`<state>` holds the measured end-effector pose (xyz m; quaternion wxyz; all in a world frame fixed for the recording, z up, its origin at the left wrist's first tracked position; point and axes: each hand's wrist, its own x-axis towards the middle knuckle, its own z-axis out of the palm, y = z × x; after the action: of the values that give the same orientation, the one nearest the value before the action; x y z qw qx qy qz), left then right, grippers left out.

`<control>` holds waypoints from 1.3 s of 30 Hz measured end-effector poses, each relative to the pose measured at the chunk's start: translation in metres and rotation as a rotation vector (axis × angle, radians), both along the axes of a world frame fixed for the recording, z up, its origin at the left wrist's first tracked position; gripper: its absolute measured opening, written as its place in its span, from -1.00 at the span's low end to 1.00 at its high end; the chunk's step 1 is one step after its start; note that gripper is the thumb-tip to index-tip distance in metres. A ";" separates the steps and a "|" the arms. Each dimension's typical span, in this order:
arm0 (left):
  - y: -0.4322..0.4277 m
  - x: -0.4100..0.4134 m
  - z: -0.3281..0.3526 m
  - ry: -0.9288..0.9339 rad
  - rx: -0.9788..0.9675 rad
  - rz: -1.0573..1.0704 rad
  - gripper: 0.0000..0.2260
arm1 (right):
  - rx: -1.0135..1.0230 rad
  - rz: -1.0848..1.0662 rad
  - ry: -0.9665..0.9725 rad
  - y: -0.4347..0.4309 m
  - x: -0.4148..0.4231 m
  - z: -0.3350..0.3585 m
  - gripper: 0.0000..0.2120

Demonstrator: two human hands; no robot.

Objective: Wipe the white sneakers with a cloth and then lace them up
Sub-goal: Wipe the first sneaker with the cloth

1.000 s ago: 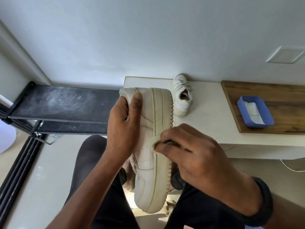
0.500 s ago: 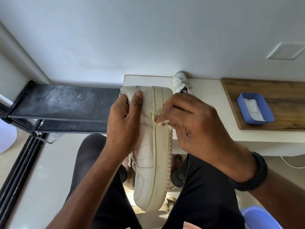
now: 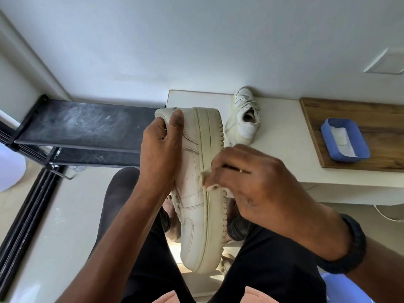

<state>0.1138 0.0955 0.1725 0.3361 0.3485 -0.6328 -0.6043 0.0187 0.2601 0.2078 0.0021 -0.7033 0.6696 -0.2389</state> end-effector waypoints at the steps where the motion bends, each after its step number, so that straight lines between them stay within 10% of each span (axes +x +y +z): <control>1: 0.001 -0.001 0.001 0.000 0.005 -0.006 -0.37 | -0.018 -0.023 0.002 -0.004 -0.004 0.001 -0.89; 11: -0.001 0.000 -0.001 -0.033 0.050 0.043 -0.66 | 0.005 0.018 -0.081 -0.006 -0.002 0.007 -0.84; 39: -0.005 -0.005 -0.013 -0.077 0.147 0.054 -0.66 | 0.096 0.046 -0.027 0.026 0.013 -0.005 -0.88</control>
<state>0.1090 0.0904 0.1598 0.3011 0.4123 -0.5895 -0.6260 0.0316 0.2858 0.2027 0.0501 -0.7143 0.6638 -0.2159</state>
